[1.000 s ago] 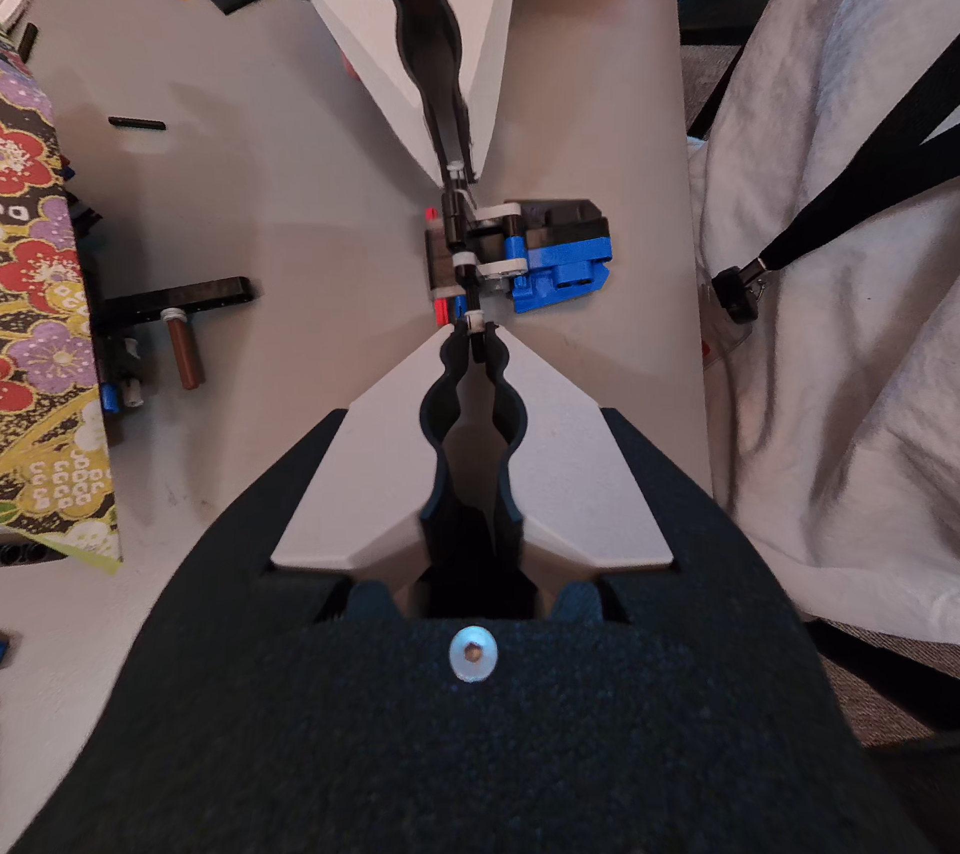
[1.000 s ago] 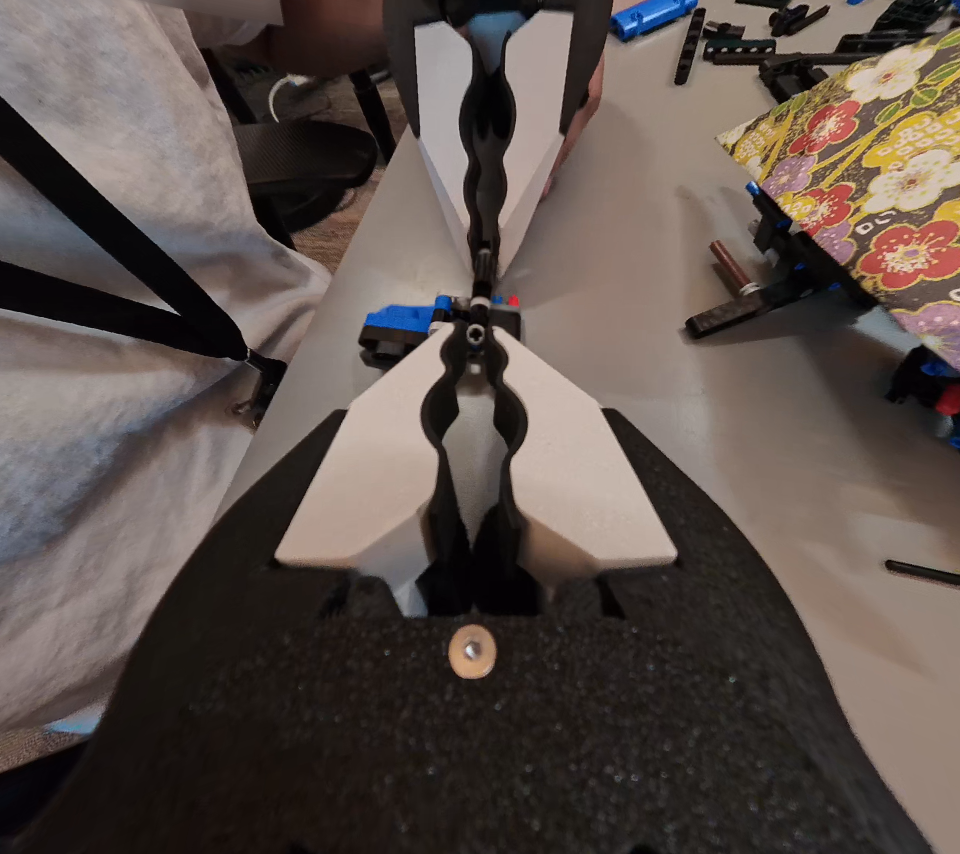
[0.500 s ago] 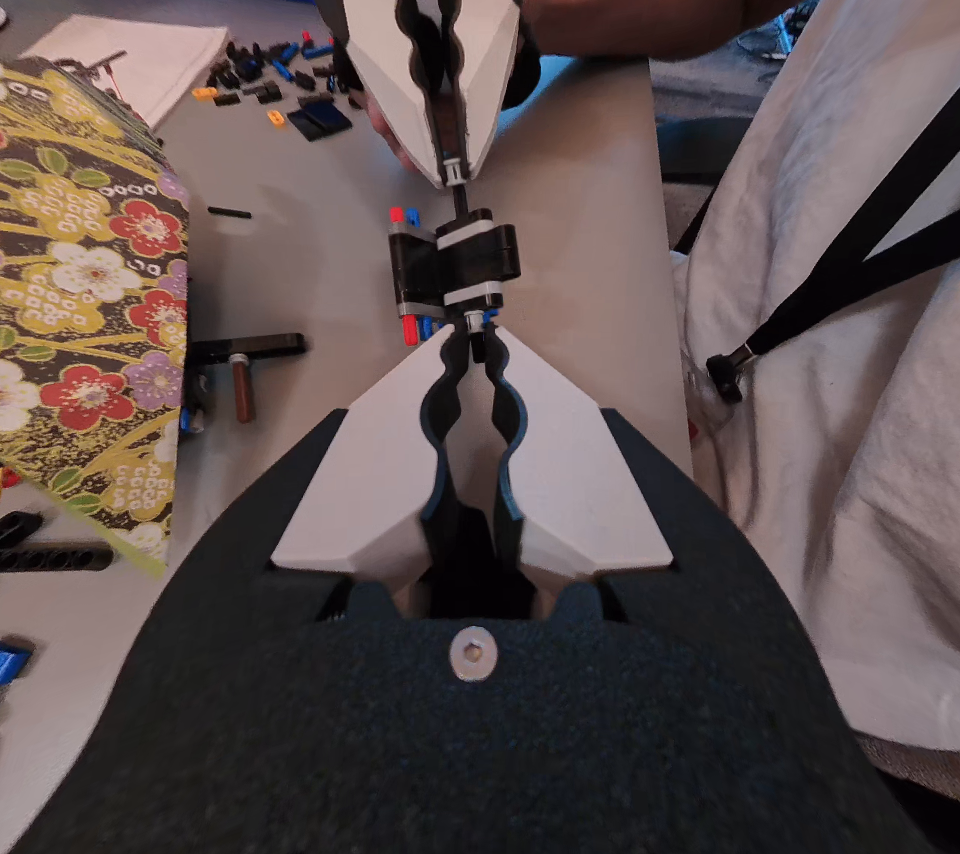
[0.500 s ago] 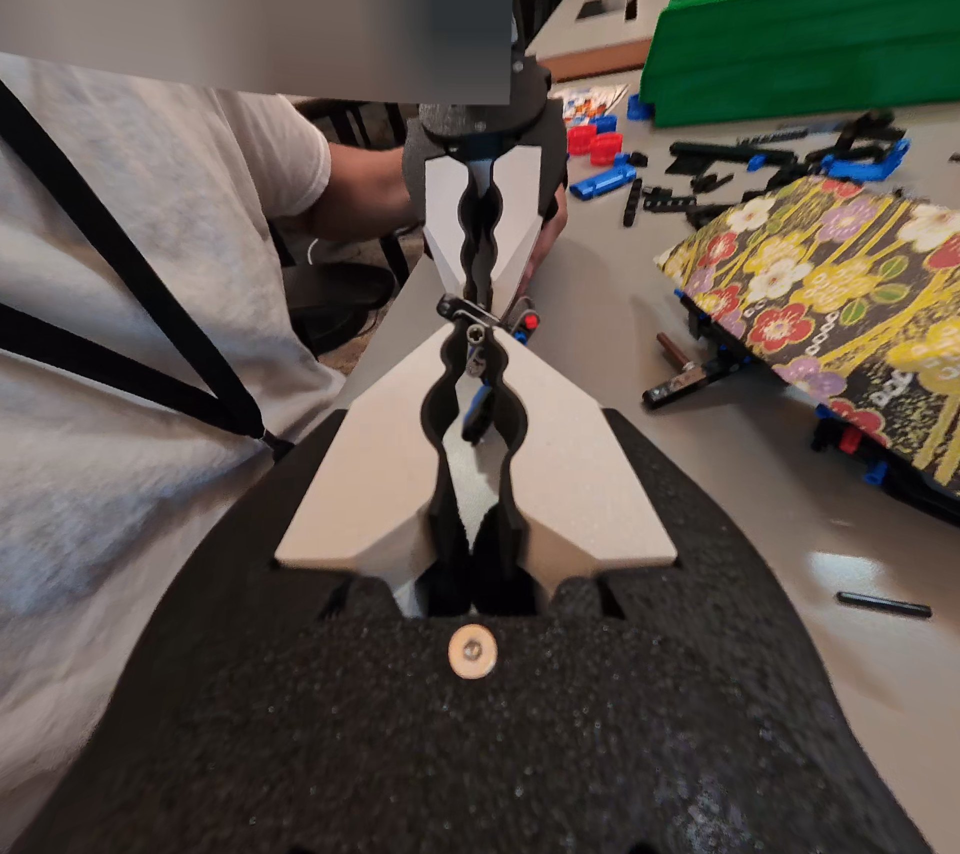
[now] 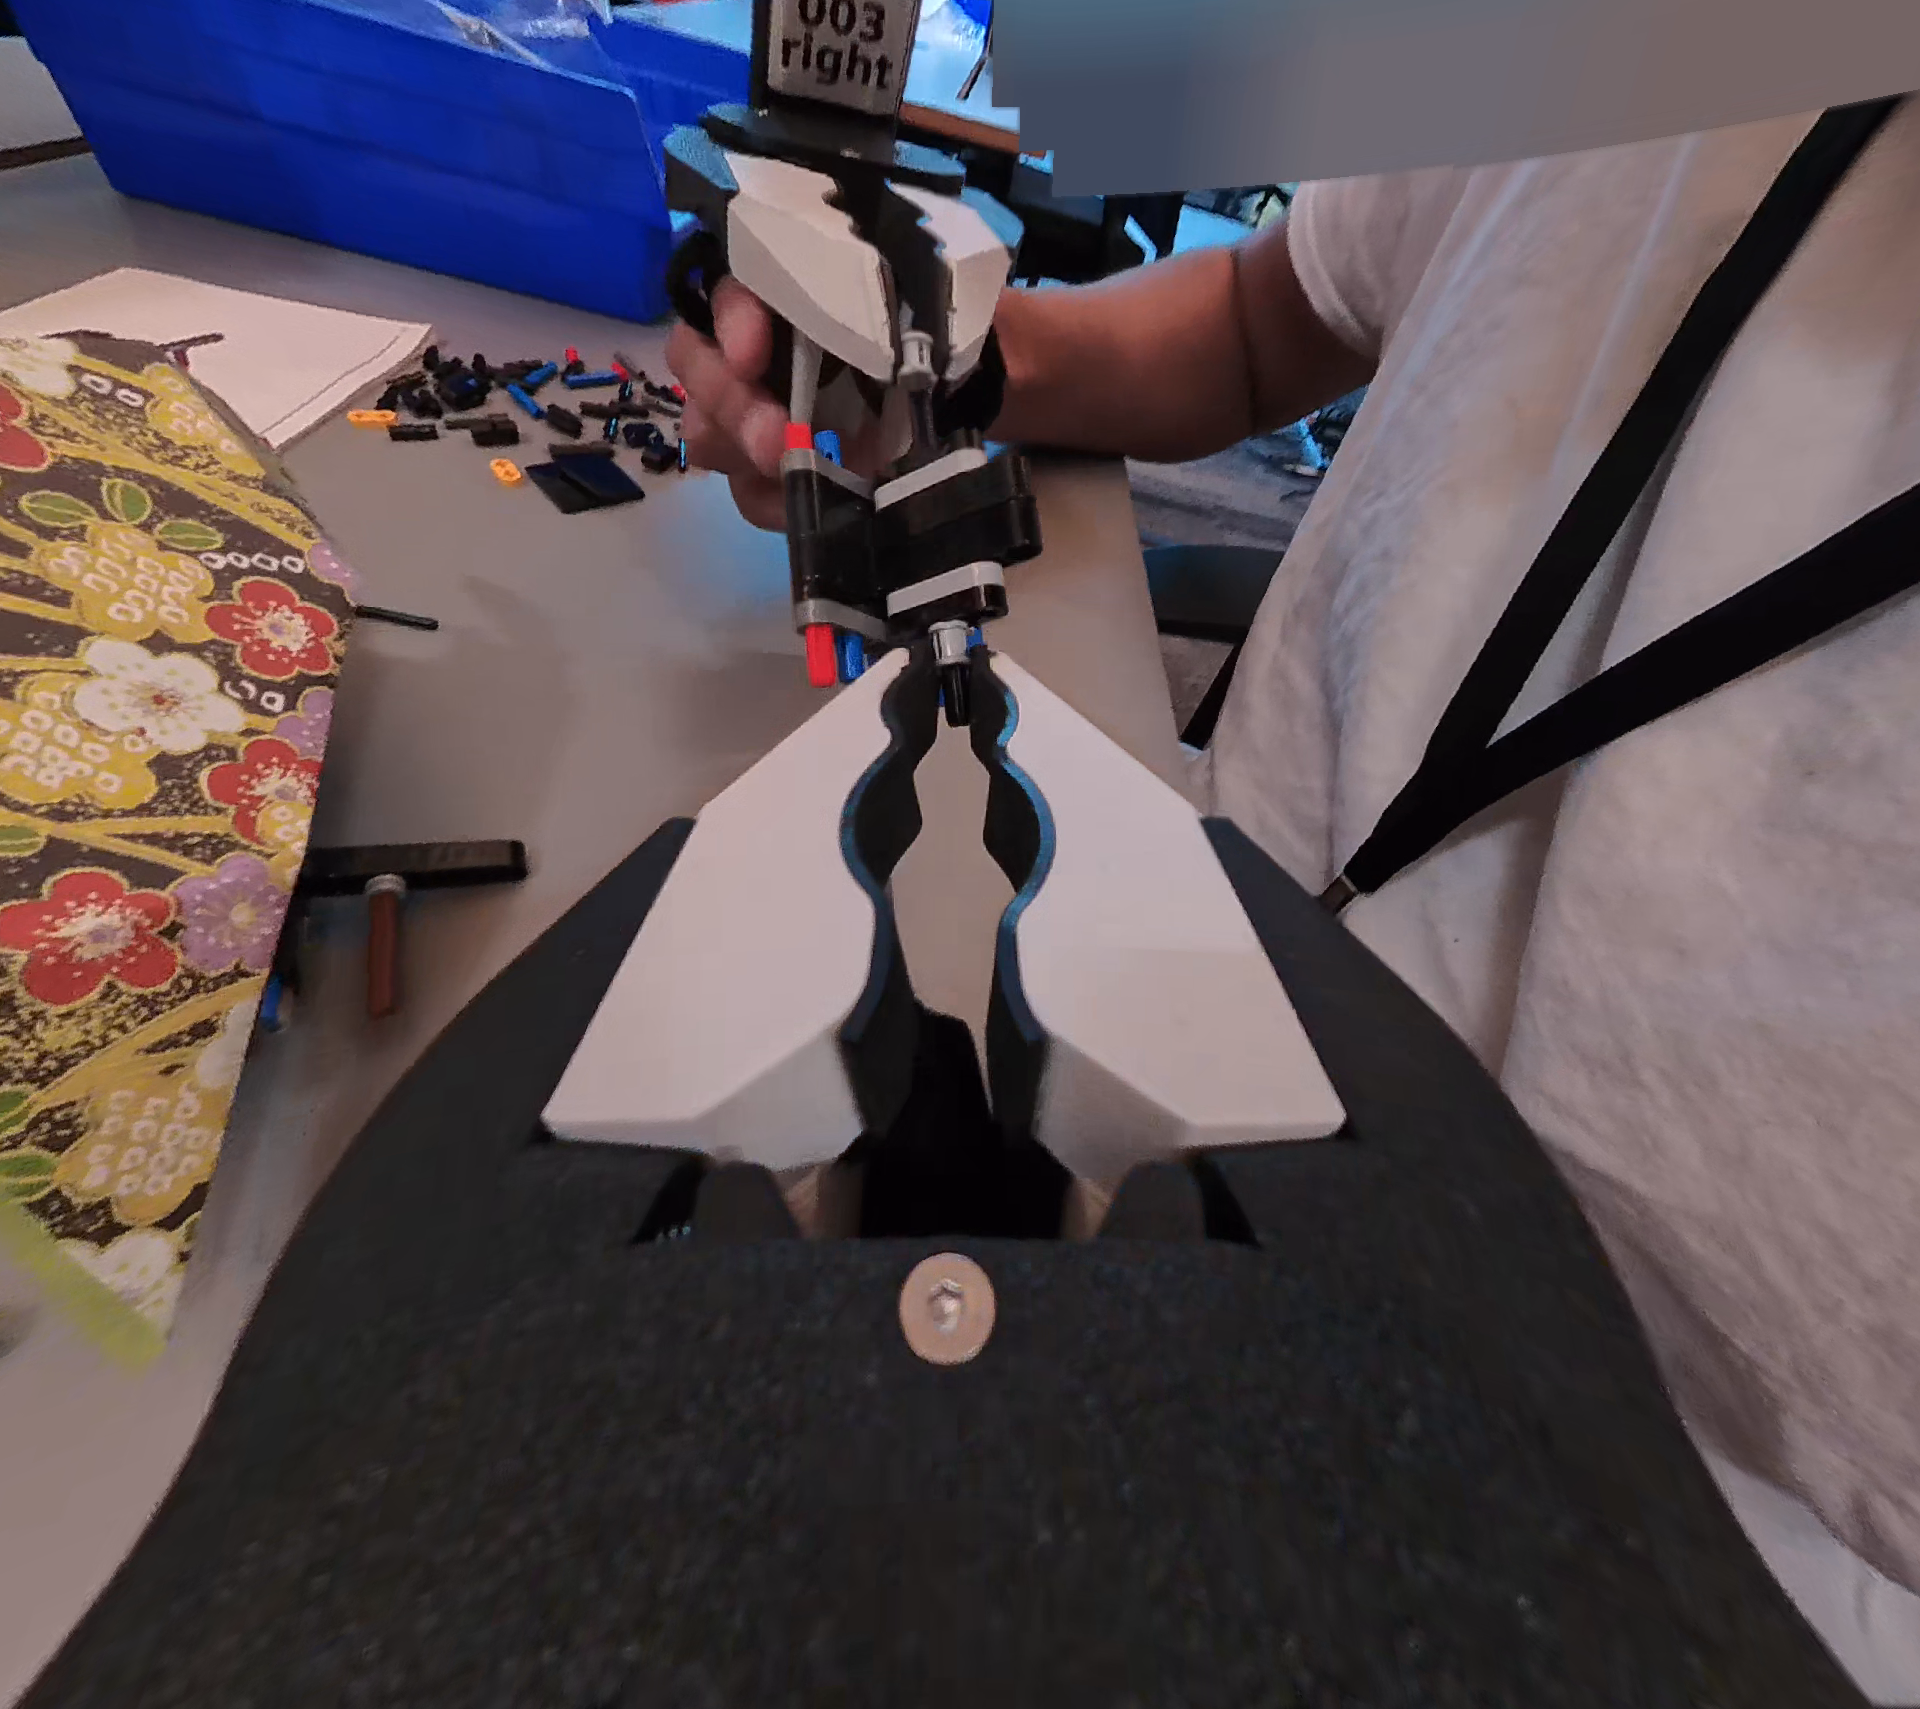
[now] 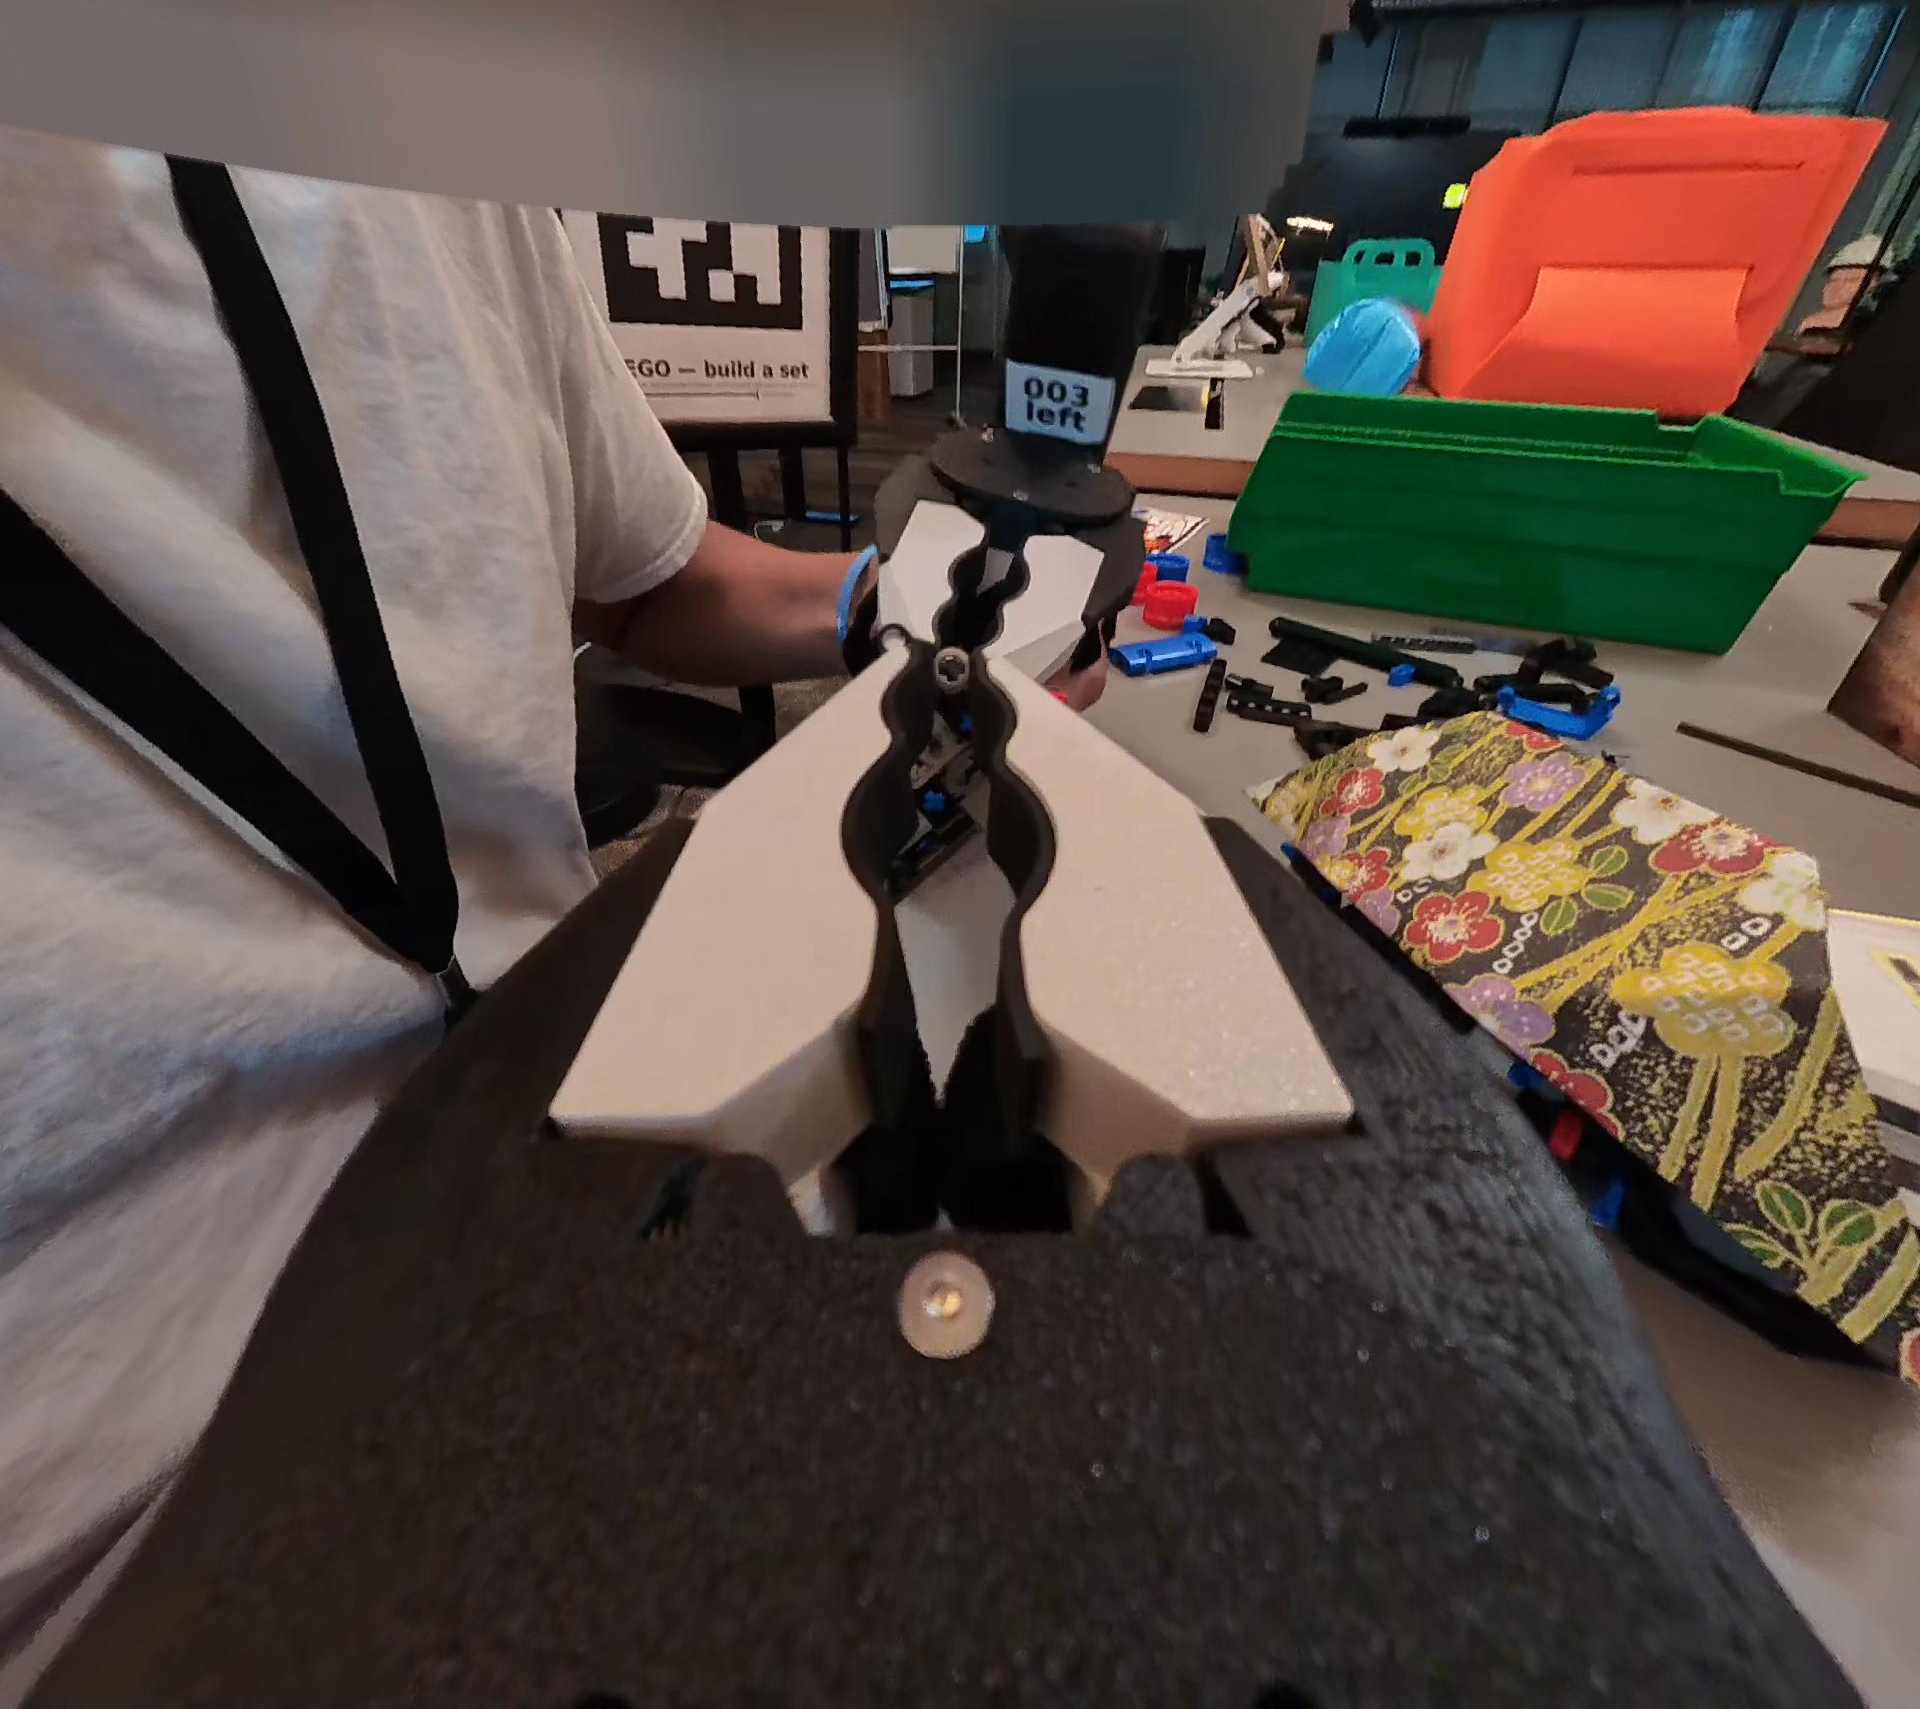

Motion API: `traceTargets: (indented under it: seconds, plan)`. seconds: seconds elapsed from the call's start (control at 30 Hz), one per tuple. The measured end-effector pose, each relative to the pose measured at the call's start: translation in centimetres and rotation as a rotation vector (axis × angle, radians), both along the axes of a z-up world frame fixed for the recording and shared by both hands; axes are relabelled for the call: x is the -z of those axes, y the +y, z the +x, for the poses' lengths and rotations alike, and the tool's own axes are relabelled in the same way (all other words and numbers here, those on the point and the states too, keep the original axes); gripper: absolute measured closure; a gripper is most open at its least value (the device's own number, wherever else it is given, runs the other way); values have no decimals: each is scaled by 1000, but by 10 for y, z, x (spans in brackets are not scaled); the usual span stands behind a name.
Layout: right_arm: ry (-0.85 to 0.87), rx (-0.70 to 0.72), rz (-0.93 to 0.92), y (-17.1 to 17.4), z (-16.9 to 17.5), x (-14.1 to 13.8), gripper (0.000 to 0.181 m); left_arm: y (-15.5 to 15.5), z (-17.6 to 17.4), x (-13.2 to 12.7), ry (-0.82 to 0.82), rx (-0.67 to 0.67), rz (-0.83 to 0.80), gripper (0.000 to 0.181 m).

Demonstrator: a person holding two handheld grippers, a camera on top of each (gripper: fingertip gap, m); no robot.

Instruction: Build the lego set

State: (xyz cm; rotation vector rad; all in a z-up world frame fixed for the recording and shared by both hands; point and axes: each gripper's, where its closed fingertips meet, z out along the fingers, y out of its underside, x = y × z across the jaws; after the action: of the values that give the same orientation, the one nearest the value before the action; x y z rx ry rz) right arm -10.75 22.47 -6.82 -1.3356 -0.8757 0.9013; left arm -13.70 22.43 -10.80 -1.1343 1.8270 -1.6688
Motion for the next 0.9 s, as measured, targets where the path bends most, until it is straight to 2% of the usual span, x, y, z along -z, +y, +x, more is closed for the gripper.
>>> traceTargets:
  seconds: [0.13, 0.33, 0.6, 0.9]
  plan:
    - [50, -16, -6, -1, 0, -11, 176, 1, 0, -13, -51, 3, -82, 178]
    - [21, -7, -6, 2, -1, -6, 176, 2, -4, -19, -80, 6, -109, 178]
    - [36, -12, 5, 2, 0, -14, 176, 6, -5, -15, -65, -14, -88, 178]
    - [-30, -16, 14, 0, -4, -7, 176, 4, -4, -12, -47, -1, -79, 178]
